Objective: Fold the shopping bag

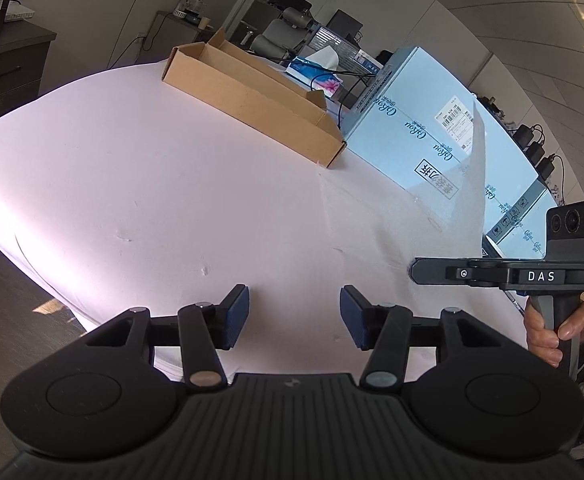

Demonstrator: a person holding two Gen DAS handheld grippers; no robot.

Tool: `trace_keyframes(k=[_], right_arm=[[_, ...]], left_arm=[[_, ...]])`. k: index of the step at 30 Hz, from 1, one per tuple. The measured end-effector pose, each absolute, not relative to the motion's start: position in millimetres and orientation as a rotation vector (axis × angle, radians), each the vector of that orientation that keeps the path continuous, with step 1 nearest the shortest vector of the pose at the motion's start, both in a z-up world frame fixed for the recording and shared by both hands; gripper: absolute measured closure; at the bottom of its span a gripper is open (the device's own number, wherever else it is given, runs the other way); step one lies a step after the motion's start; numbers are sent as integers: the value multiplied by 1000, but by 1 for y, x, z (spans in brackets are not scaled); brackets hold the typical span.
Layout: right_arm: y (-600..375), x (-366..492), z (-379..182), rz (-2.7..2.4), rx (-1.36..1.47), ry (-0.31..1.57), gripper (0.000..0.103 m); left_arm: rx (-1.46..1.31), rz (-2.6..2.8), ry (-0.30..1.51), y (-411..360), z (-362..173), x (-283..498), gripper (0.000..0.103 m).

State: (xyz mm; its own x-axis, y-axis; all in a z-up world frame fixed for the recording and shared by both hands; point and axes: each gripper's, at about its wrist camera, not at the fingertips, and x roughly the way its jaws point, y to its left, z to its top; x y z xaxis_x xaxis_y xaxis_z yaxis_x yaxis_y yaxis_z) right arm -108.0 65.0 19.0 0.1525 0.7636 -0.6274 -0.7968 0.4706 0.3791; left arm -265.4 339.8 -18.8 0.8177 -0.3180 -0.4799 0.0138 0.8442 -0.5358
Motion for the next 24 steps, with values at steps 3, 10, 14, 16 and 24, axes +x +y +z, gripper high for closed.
trace_keyframes(k=[3,10,14,16,24], right_arm=[[71,-109,14,1131,-69,897,100],[76,-110,0,1127,-113,935,97],[66,-112,0,1133,-92,921,69],[53,-114,7,1140,-70,899,68],[-83,-91,58,826,119,753,64]], left_arm=[[-550,-193,589,340,-20,-265,54],[-550,-189,593,340,-19,-264,54],[-547,-183,599,339,-18,-261,53],[-539,-171,604,338,-15,-260,52],[-532,-143,583,344,3,-253,48]])
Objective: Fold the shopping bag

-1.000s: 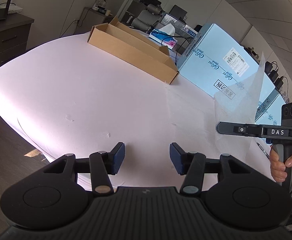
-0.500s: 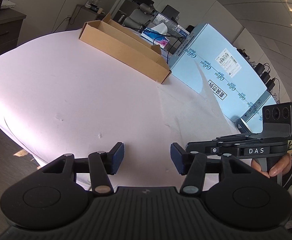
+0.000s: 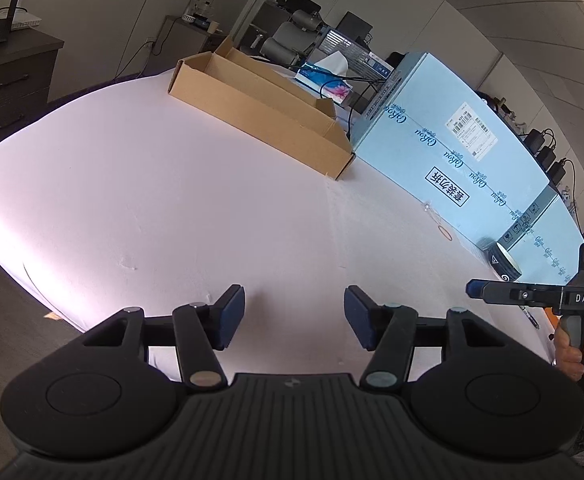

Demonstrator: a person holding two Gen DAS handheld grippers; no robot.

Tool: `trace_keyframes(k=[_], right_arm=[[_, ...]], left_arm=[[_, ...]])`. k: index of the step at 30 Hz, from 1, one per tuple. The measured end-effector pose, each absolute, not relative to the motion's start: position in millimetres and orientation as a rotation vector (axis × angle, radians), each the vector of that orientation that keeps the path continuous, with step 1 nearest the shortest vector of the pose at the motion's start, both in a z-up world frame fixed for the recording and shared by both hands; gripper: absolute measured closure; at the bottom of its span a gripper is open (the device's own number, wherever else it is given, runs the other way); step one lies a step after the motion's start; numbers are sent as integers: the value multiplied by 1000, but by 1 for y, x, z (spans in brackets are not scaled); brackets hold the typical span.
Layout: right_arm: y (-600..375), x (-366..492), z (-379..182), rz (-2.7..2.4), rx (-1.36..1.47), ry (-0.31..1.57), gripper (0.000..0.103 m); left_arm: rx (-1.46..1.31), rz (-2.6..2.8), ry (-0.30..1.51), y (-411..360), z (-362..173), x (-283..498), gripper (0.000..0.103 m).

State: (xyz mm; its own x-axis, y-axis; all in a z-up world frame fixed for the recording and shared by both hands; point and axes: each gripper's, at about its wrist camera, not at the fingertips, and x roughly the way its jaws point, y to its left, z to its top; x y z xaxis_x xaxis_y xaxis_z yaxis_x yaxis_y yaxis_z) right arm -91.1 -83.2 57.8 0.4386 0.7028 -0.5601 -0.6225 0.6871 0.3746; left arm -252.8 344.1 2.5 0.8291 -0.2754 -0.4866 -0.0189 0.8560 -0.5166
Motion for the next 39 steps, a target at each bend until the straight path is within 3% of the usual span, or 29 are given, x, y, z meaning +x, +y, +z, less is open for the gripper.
trace_keyframes(k=[5,10,18,26,27,30,32,33,34,37,39], right_arm=[[-192,-56,65,479,281,718,61],[-246,-16,33,446,526,846,61],[-225,56,-2,515,643,999,61],[-185,91,1,525,498,1006,63],[-182,92,1,524,481,999,65],[-177,92,-4,520,435,990,95],[-182,89,-7,517,445,980,101],[-186,86,-7,516,452,969,101],[-190,82,-6,514,459,957,102],[-205,68,4,506,466,904,102],[-221,57,16,492,465,860,102]], left_arm=[[-473,-204,577,327,27,-204,46],[-401,-260,648,296,34,-119,41],[-448,-148,811,286,1,-26,42],[-413,-165,779,263,-8,-9,41],[-404,-155,773,259,-9,-7,41],[-376,-124,757,248,-9,-3,42],[-356,-112,752,242,-8,-4,49],[-344,-111,751,239,-8,-5,61],[-354,-132,762,237,-8,-6,66],[-407,-201,793,229,-9,-12,75],[-420,-251,795,218,-6,-18,76]])
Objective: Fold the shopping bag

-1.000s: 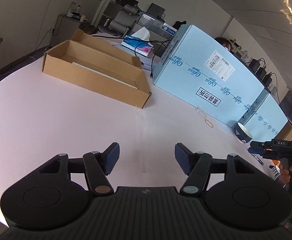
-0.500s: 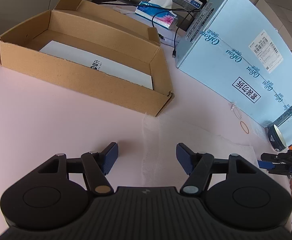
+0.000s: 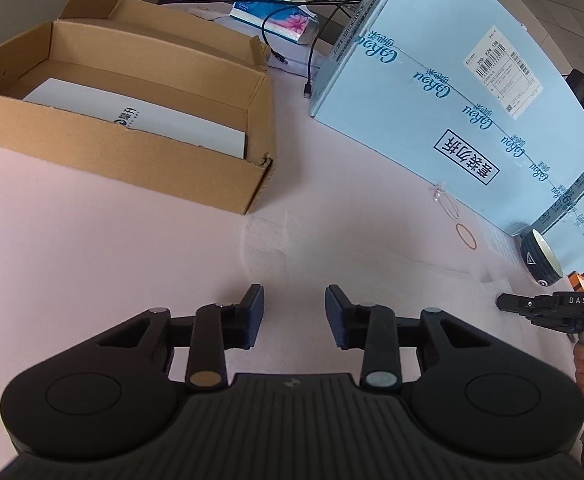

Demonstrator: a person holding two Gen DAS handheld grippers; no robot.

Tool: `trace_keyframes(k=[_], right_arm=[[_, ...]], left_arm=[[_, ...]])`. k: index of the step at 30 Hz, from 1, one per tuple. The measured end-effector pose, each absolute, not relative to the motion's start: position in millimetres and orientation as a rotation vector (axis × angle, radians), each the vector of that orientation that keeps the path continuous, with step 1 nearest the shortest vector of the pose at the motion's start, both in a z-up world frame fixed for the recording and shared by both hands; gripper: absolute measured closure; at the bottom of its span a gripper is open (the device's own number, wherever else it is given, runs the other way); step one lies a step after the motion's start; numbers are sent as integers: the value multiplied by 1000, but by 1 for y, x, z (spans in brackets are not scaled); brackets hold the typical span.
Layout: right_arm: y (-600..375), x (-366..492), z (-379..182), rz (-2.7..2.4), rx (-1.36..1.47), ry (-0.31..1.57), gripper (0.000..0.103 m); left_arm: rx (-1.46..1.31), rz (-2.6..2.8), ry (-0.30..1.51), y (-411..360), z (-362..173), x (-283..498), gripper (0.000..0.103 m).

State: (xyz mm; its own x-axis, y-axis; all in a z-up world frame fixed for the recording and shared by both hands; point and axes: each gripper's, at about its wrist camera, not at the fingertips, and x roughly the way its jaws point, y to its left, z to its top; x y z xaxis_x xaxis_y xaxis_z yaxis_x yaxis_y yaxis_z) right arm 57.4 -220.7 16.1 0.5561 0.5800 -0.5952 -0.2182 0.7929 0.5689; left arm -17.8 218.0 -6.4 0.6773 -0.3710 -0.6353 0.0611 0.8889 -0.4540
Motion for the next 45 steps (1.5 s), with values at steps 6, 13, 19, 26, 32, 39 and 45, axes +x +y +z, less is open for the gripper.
trace_keyframes(k=[6,13,19,26,32,39,45], right_arm=[[-267,51,42,357,428,768,101],[-295,78,29,238,373,760,97],[-306,65,26,214,382,716,76],[-315,-2,33,382,543,505,73],[-286,9,9,457,475,557,73],[-274,8,-2,519,464,615,73],[-255,3,-11,552,389,653,73]], left_arm=[[-432,-309,789,184,-5,-10,75],[-412,-341,811,159,-12,-1,73],[-381,-332,782,157,-2,-5,65],[-452,-441,706,143,20,35,64],[-413,-320,832,110,7,99,65],[-412,-312,872,106,-4,110,66],[-386,-343,888,97,-3,116,66]])
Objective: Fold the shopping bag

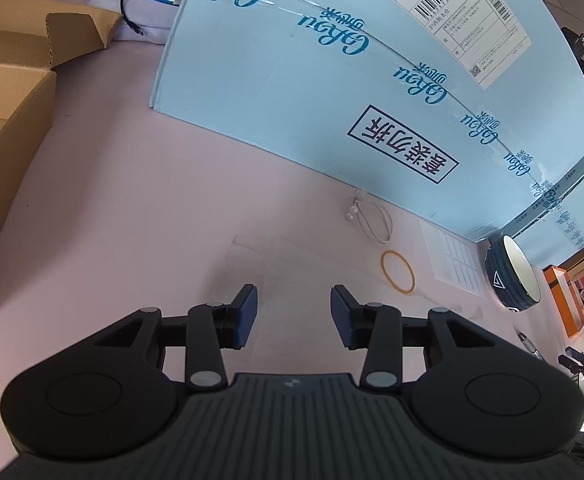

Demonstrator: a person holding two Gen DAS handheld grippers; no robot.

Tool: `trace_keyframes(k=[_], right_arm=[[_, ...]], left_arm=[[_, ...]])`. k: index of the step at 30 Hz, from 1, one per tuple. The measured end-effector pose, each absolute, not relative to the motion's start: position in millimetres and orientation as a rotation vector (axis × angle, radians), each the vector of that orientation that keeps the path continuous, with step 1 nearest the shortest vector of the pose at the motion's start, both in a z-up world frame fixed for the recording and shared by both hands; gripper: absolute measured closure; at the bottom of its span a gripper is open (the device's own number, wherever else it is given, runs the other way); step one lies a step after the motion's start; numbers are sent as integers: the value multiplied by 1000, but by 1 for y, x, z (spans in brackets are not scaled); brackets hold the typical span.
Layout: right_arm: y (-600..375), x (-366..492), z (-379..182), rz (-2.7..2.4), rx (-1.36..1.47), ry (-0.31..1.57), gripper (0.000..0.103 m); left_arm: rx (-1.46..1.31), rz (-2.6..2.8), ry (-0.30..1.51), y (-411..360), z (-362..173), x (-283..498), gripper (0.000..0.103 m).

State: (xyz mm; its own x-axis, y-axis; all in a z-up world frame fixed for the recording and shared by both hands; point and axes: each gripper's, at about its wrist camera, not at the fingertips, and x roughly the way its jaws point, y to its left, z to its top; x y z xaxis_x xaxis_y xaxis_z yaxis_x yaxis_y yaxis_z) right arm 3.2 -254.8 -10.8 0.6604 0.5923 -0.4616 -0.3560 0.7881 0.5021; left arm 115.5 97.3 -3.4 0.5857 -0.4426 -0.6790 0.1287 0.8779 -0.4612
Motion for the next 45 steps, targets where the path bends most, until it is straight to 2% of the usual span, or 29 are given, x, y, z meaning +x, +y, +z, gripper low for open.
trace_keyframes(k=[14,17,19,23,31,45], right_arm=[[-256,-6,-12,542,385,662,70],[-257,-6,-11,531,390,658,67],[-258,-6,-11,523,394,653,65],[-260,-6,-10,512,400,647,64],[-263,-7,-9,517,413,632,62],[-260,-3,-9,526,409,639,58]], left_arm=[[-304,-356,887,85,-5,118,66],[-270,-341,877,82,-5,118,74],[-264,-344,883,82,-6,118,93],[-267,-340,886,82,-9,121,103],[-251,-310,840,93,-1,112,103],[-254,-270,868,107,-9,112,103]])
